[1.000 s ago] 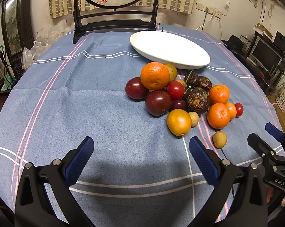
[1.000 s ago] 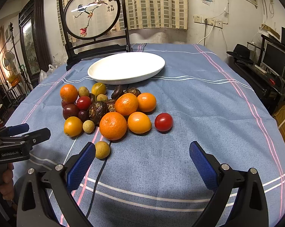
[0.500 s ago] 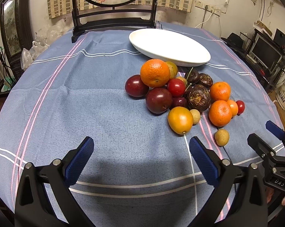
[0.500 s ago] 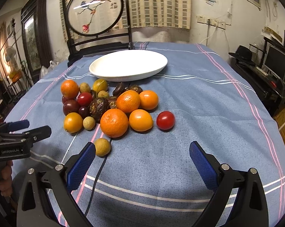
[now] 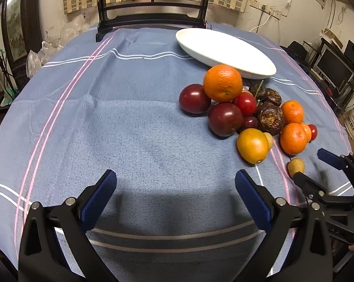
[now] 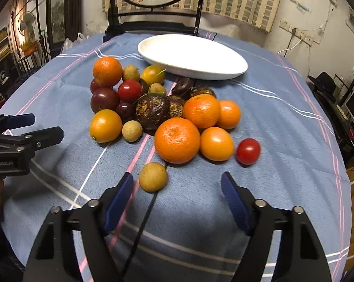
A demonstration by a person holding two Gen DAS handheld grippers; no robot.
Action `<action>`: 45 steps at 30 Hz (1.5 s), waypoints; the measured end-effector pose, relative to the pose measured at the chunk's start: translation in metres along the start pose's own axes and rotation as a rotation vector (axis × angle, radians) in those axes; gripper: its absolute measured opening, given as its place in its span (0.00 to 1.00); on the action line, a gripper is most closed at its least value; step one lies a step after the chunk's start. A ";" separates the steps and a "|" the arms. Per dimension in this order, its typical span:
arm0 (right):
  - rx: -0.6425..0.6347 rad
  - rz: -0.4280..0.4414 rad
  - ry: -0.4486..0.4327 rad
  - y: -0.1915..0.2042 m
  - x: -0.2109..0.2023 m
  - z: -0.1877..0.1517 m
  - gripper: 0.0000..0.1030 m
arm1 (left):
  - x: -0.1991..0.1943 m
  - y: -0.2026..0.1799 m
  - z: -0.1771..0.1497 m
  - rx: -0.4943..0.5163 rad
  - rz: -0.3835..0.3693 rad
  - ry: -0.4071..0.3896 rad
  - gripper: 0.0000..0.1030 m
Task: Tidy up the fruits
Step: 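Grasp a yellow-orange fruit with the left tool while the right tool grasps a small yellow-green fruit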
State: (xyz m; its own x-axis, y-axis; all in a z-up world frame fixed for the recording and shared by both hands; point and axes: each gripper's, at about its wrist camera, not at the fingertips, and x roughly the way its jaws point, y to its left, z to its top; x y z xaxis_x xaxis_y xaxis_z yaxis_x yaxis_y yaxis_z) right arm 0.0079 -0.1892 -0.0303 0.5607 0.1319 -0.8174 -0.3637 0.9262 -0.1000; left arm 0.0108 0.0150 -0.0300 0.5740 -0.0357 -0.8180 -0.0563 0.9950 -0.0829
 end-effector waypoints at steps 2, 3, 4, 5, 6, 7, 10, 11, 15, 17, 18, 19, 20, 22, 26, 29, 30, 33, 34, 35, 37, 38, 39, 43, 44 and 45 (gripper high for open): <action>-0.001 0.024 0.022 0.003 0.006 0.002 0.59 | 0.002 0.001 0.000 -0.003 -0.007 0.013 0.96; 0.001 0.037 0.037 0.004 0.009 0.002 0.44 | 0.003 0.000 0.000 -0.004 -0.014 0.016 0.96; 0.004 0.053 0.047 0.005 0.012 0.003 0.37 | 0.003 -0.001 0.001 -0.003 -0.018 0.017 0.96; 0.010 0.071 0.048 0.005 0.014 0.003 0.32 | 0.002 -0.002 0.001 0.000 -0.022 0.015 0.96; 0.006 0.069 0.047 0.006 0.014 0.004 0.27 | 0.002 -0.005 0.001 0.004 -0.025 0.013 0.96; -0.002 0.078 0.045 0.008 0.013 0.004 0.24 | 0.002 -0.007 0.002 0.008 -0.027 0.013 0.96; 0.010 0.119 0.033 0.005 0.009 0.001 0.24 | 0.002 -0.016 0.003 0.024 -0.040 0.021 0.96; 0.016 0.132 0.026 0.003 0.007 0.000 0.24 | 0.002 -0.019 0.003 0.029 -0.044 0.025 0.96; 0.050 0.165 -0.001 -0.011 -0.002 -0.008 0.24 | 0.002 -0.038 0.005 0.063 -0.056 0.020 0.96; 0.072 0.174 -0.011 -0.020 -0.007 -0.012 0.24 | 0.004 -0.046 0.008 0.078 -0.059 0.019 0.96; 0.077 0.175 -0.015 -0.023 -0.008 -0.013 0.24 | 0.006 -0.051 0.009 0.083 -0.065 0.021 0.96; 0.087 0.178 -0.021 -0.027 -0.011 -0.015 0.24 | 0.008 -0.055 0.010 0.087 -0.070 0.023 0.96; 0.095 0.180 -0.025 -0.030 -0.012 -0.016 0.25 | 0.010 -0.057 0.011 0.091 -0.070 0.025 0.96; 0.109 0.181 -0.035 -0.036 -0.014 -0.019 0.25 | 0.015 -0.063 0.012 0.104 -0.069 0.032 0.96; 0.125 0.184 -0.047 -0.044 -0.016 -0.020 0.25 | 0.024 -0.071 0.013 0.119 -0.071 0.047 0.66; 0.131 0.189 -0.047 -0.046 -0.015 -0.021 0.25 | 0.032 -0.072 0.016 0.116 -0.057 0.057 0.61; 0.131 0.191 -0.047 -0.046 -0.015 -0.022 0.25 | 0.034 -0.072 0.017 0.120 -0.055 0.055 0.59; 0.133 0.193 -0.044 -0.047 -0.015 -0.022 0.25 | 0.031 -0.075 0.017 0.142 -0.101 0.035 0.37; 0.132 0.193 -0.044 -0.047 -0.015 -0.022 0.25 | 0.029 -0.076 0.016 0.147 -0.107 0.028 0.35; 0.131 0.193 -0.046 -0.048 -0.016 -0.021 0.25 | 0.028 -0.074 0.016 0.146 -0.099 0.026 0.35; 0.132 0.196 -0.055 -0.050 -0.020 -0.019 0.25 | 0.026 -0.069 0.014 0.137 -0.119 0.026 0.35; 0.132 0.195 -0.063 -0.051 -0.022 -0.017 0.25 | 0.024 -0.067 0.014 0.137 -0.129 0.023 0.35; 0.132 0.195 -0.070 -0.053 -0.024 -0.014 0.25 | 0.018 -0.063 0.013 0.139 -0.140 0.017 0.35; 0.124 0.194 -0.107 -0.062 -0.033 0.005 0.25 | -0.007 -0.054 0.020 0.159 -0.194 -0.025 0.35; 0.122 0.192 -0.120 -0.064 -0.036 0.014 0.25 | -0.013 -0.053 0.026 0.163 -0.204 -0.041 0.35; 0.118 0.188 -0.135 -0.066 -0.038 0.023 0.25 | -0.020 -0.051 0.036 0.166 -0.212 -0.067 0.35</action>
State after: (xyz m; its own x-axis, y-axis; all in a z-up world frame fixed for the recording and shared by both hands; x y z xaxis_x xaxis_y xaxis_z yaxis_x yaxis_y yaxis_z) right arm 0.0277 -0.2475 0.0203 0.5885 0.3446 -0.7314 -0.3859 0.9146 0.1204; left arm 0.0316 -0.0311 0.0115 0.6114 -0.2441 -0.7527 0.2024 0.9678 -0.1495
